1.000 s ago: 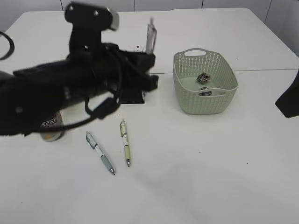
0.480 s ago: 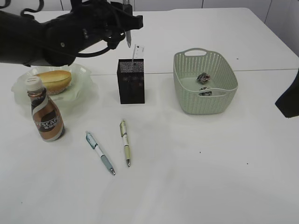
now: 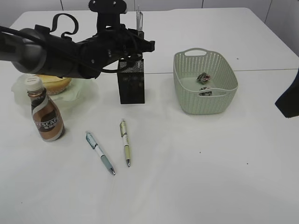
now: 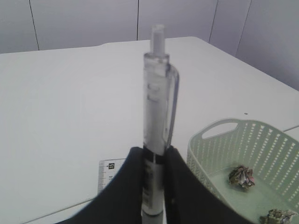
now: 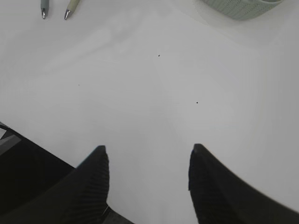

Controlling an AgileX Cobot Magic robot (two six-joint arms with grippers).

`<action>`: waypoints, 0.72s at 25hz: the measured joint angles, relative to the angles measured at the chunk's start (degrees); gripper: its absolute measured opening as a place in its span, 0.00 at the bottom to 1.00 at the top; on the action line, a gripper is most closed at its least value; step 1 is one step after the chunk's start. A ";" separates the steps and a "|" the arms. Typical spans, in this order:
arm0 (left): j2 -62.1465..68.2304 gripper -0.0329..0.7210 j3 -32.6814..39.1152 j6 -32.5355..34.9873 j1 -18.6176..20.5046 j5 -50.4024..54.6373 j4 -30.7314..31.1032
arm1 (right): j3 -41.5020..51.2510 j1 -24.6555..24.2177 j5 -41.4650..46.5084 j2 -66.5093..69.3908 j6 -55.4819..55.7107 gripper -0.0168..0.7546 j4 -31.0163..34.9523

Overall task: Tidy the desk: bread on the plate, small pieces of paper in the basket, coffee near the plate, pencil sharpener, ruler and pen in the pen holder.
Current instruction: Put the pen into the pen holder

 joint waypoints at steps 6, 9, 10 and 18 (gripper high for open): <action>0.70 0.13 0.00 0.00 1.66 0.36 0.00 | 0.00 0.00 0.00 0.00 0.00 0.55 0.00; 0.70 0.13 -0.08 0.00 2.61 1.70 0.00 | 0.00 0.00 0.00 0.00 0.00 0.55 0.00; 0.70 0.14 -0.08 0.00 2.95 1.92 0.00 | 0.00 0.00 0.00 0.00 0.00 0.55 0.00; 1.29 0.14 -0.08 0.00 3.21 4.38 0.00 | 0.00 0.00 0.00 0.00 0.00 0.55 0.00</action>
